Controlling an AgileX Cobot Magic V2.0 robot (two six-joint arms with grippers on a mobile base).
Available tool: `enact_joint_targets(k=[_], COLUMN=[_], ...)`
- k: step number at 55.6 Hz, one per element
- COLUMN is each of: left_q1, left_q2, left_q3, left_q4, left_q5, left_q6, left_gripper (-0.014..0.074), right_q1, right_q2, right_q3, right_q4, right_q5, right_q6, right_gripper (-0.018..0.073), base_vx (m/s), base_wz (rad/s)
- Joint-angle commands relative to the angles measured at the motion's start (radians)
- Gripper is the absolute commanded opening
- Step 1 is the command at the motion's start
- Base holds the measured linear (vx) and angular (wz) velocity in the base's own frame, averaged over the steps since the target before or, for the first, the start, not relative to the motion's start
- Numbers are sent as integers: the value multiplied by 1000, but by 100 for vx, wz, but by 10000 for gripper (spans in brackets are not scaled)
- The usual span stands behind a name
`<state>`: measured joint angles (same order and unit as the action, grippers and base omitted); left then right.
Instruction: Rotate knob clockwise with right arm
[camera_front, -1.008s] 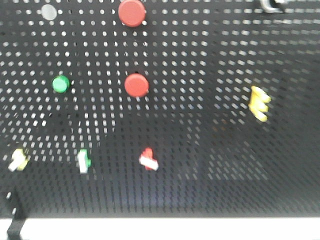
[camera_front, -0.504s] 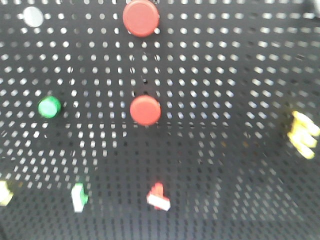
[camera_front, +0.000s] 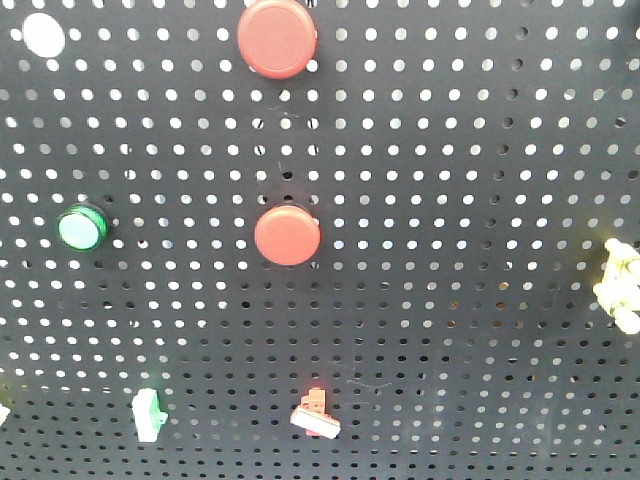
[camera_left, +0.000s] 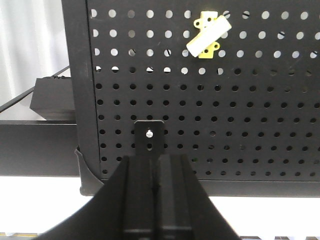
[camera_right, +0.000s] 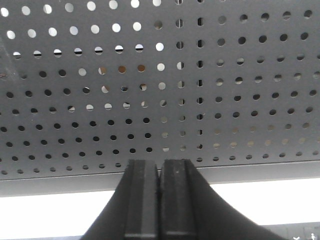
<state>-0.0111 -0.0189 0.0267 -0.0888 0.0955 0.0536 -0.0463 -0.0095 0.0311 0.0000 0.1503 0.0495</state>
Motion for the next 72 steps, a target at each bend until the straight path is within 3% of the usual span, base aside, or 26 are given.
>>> enact_joint_targets(k=[1, 24, 34, 43, 58, 72], left_q1=[-2, -2, -2, -2, -2, -2], left_q2=[-12, -12, -12, -12, -12, -12], left_q3=[11, 11, 11, 11, 11, 11], left_q4=[-3, -3, -3, -3, -3, -3], left_q5=[-86, -86, -86, -86, -86, -86], left_q6=[-2, -2, -2, -2, -2, -2], left_gripper=[-6, -6, -6, -6, -6, -6], right_q1=[-4, -4, -4, -4, -4, -4], right_q2=[-15, -14, -14, -12, 110, 452], right_q3=[6, 6, 5, -54, -416, -986], right_q4=[-7, 0, -63, -61, -64, -56], right_q5=[-88, -116, -198, -181, -100, 164], right_q6=[-5, -6, -55, -58, -122, -192], right_gripper=[-9, -9, -9, -9, -9, -9], base_vx=[0, 0, 0, 0, 0, 0], base_wz=[0, 0, 0, 0, 0, 0])
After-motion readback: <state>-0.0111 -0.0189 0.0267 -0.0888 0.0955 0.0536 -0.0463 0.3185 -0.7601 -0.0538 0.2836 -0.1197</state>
